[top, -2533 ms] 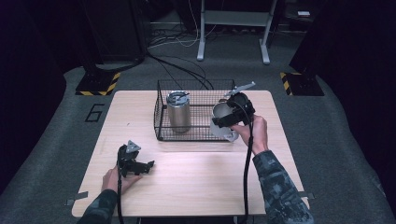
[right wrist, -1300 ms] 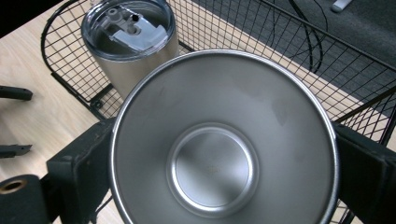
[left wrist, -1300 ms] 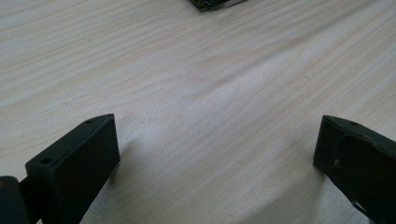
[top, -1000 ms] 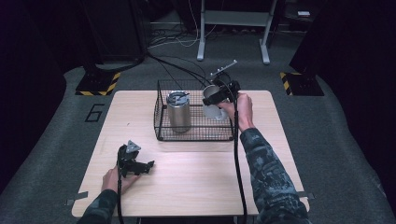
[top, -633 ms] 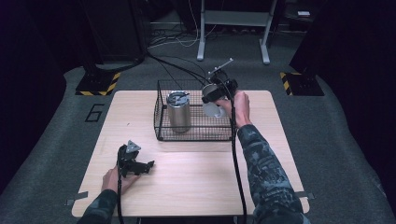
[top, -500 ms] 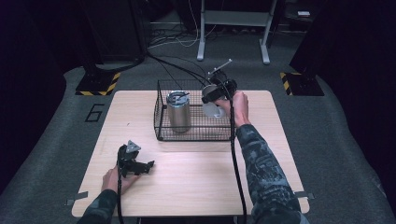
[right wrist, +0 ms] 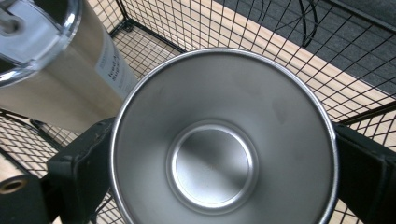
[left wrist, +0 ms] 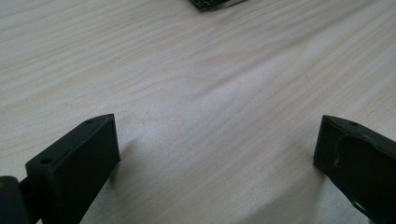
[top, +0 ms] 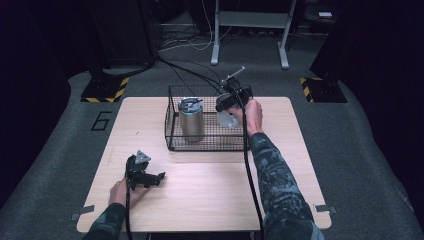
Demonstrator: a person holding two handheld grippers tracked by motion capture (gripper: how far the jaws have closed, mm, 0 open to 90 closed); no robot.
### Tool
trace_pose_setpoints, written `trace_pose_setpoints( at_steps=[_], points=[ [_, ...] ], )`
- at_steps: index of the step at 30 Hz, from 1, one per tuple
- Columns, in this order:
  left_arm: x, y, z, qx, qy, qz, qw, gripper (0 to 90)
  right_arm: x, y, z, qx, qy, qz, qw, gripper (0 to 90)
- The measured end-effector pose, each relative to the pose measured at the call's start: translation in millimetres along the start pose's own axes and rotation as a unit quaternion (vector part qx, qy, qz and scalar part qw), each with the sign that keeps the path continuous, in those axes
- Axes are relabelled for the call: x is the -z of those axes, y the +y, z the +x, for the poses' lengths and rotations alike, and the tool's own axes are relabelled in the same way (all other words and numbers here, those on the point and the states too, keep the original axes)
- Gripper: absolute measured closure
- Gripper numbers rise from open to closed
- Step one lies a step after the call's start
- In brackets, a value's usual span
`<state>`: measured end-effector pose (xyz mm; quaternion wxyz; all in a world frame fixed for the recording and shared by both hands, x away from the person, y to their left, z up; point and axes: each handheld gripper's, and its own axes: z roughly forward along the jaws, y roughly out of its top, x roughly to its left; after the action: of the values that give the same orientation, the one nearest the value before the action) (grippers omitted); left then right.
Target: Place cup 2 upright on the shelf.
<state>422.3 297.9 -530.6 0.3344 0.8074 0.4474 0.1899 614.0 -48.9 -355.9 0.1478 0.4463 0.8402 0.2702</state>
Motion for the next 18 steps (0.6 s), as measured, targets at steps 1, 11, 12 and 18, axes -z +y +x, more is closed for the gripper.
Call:
trace_pose_setpoints(
  at_steps=[1,11,12,18],
  points=[
    [0.0,0.0,0.0,0.0,0.0,0.0,1.0,0.0,-1.2,0.1,0.3,-0.001,-0.001,0.002,1.0,5.4],
    [-0.1,-0.1,-0.1,0.0,0.001,-0.001,1.0,0.0,-17.9,-0.5,0.4,-0.011,-0.003,0.011,0.9999,5.4],
    [-0.2,-0.1,-0.1,0.0,0.001,-0.001,1.0,0.0,-19.4,-0.6,0.3,-0.011,-0.003,0.011,0.9999,5.4],
    [-0.1,-0.1,0.0,0.0,0.0,-0.001,1.0,0.0,-26.8,-1.3,1.1,-0.014,-0.006,0.011,0.9998,5.3]
  ],
)
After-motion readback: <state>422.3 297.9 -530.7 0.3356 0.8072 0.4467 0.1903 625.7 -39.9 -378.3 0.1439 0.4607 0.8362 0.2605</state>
